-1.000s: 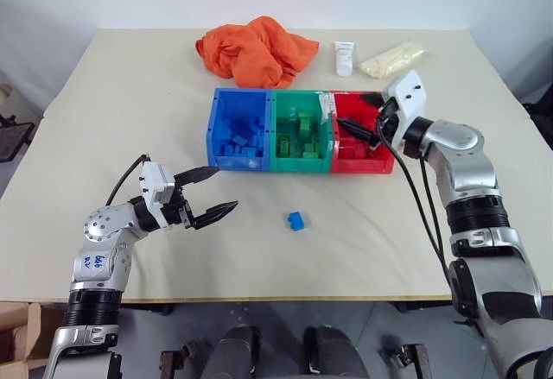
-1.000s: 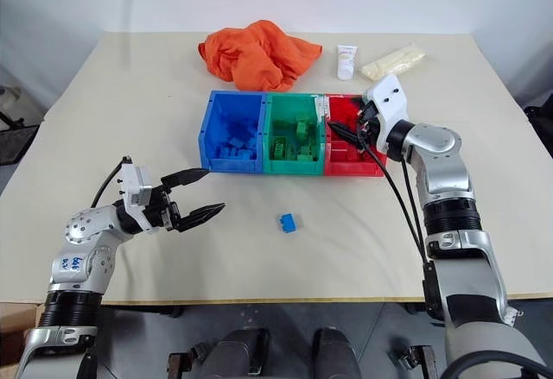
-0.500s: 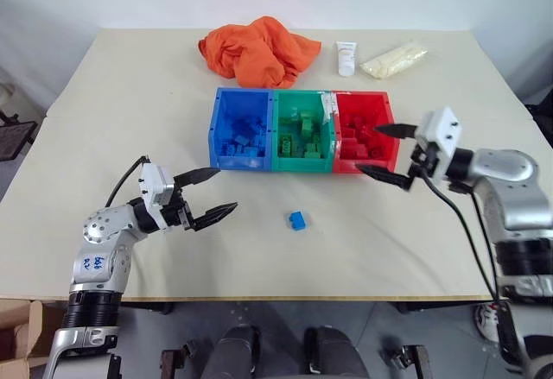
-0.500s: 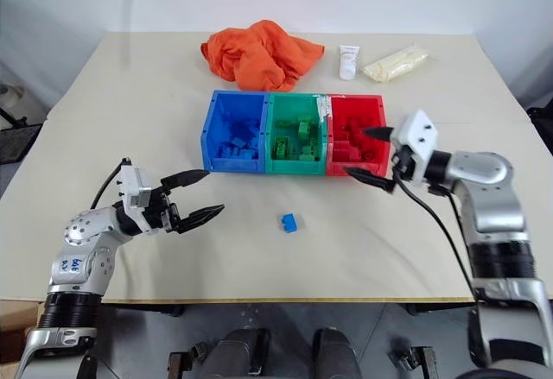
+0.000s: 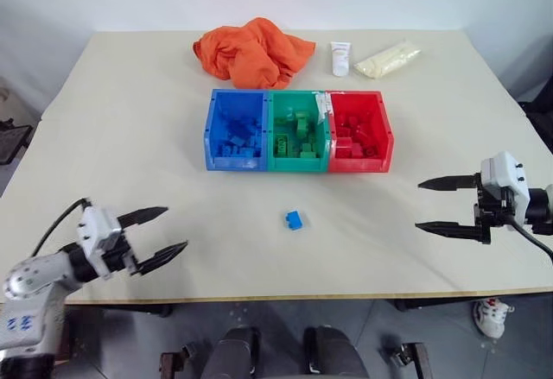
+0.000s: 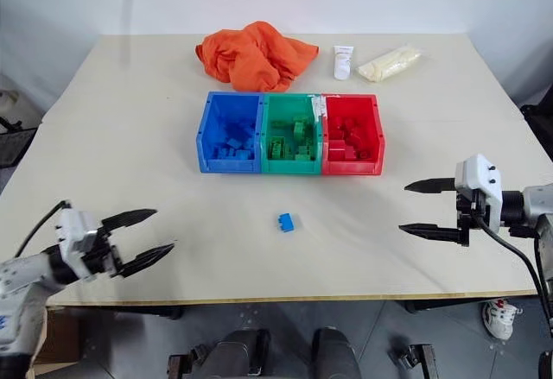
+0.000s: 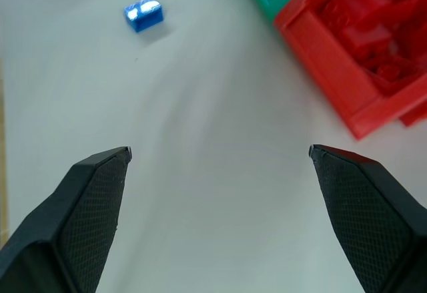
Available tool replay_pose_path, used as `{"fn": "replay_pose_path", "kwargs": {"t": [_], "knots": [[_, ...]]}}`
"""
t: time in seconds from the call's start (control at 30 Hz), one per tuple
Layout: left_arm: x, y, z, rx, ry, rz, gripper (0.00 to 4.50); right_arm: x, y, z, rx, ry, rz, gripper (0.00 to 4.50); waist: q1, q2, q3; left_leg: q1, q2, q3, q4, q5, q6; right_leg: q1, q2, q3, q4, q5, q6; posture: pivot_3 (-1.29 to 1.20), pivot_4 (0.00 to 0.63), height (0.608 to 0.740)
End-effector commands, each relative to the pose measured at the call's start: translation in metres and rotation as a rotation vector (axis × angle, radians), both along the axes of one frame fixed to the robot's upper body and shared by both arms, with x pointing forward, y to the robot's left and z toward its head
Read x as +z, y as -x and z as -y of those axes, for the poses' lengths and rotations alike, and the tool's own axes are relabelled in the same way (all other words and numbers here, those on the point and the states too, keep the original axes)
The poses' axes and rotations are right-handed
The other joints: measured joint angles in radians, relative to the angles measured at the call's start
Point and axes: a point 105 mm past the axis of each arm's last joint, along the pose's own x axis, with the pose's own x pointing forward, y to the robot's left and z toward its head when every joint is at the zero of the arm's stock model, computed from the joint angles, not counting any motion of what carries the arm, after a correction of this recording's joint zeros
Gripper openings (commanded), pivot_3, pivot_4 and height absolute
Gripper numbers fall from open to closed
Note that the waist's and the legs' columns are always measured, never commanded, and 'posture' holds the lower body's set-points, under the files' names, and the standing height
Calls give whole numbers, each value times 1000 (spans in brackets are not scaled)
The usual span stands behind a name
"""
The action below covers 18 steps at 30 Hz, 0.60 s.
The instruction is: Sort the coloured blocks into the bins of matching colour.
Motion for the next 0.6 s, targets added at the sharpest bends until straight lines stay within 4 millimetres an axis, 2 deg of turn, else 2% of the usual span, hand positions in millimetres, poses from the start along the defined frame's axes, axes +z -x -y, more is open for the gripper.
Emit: {"fn": "replay_pose_path", "kwargs": {"t": [0.03,0.1,0.27,0.6], "knots": [[9,9,-4,-14,-23,20,4500,7,-2,-6,38,-13,31,4477,6,0,0,0,0,-1,0,0,0,0,0,0,-1,0,0,0,150,740],[8,10,-1,-24,-24,16,4500,8,-4,-9,47,-16,32,4477,14,0,0,0,-1,-1,0,0,1,1,-1,0,-1,0,0,0,150,740],[11,6,25,-101,-20,37,4500,13,-5,-16,91,-30,46,4477,20,1,1,0,-1,0,0,-1,1,1,-1,0,-1,0,0,0,150,740],[20,-32,130,-314,18,102,4500,16,0,-22,91,-18,72,4477,24,1,0,0,-1,0,1,-1,1,0,0,-1,1,0,0,0,150,740]]}}
